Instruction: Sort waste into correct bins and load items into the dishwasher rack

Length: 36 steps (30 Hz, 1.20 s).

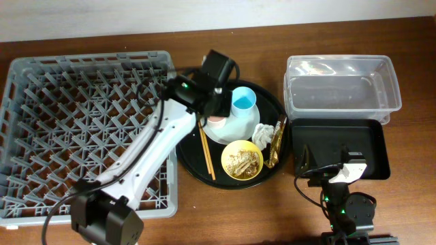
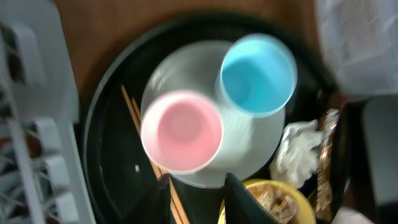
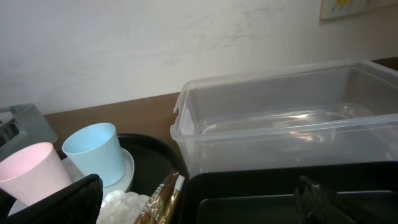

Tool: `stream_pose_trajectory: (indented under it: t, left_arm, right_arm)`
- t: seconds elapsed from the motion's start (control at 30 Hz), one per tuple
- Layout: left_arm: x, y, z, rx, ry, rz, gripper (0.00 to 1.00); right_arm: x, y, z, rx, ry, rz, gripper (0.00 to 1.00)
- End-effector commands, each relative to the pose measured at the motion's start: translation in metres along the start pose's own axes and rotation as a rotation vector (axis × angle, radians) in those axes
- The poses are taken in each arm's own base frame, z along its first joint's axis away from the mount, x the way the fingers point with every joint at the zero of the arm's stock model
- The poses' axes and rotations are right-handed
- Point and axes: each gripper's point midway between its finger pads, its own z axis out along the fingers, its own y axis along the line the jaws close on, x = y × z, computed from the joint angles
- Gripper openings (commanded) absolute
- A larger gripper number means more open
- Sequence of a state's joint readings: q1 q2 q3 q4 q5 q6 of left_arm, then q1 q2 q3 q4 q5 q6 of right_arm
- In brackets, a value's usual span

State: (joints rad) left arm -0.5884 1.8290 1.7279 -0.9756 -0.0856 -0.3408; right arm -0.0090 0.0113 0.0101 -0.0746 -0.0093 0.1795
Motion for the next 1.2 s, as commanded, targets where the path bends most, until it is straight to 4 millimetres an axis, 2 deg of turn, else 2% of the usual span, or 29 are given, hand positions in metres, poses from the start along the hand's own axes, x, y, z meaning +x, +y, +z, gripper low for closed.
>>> stream_pose_trajectory:
  t: [0.0,0.1,0.2,0.33,0.37,0.4,0.47,1.17]
  left_arm:
    - [-0.027,-0.003,-0.015,0.023,-0.086,0.080,0.17]
    - [-0.010,-0.004,-0.005,0.011,-0.023,0.095,0.21]
    - [0.008,-0.018,0.009,0.078,0.051,0.107,0.23]
    - [0.028,-0.015,0.024,0.053,0.140,0.115,0.36]
    - [0.031,-0.012,0.027,0.042,0.156,0.114,0.42]
    - [0.034,-0.011,0.029,0.034,0.168,0.115,0.54]
    - [0.039,-0.007,0.030,0.017,0.191,0.117,0.99]
    - [0.043,-0.006,0.031,0.012,0.208,0.118,0.99]
  right_arm:
    - [0.002,-0.001,0.000,-0.001,0.004,-0.006,0.99]
    - [0.002,-0.001,0.000,-0.001,0.004,-0.006,0.99]
    - [0.002,-0.001,0.000,-0.001,0.004,-0.006,0.99]
    - [0.002,0.000,0.000,-0.001,0.003,-0.006,0.99]
    - [0.002,-0.001,0.000,-0.001,0.004,-0.006,0.99]
    - [0.002,-0.001,0.000,-0.001,0.004,-0.006,0.99]
    - [0.002,-0.001,0.000,-0.001,0.004,-0.006,0.99]
    - [0.002,-0.001,0.000,-0.001,0.004,-0.006,0.99]
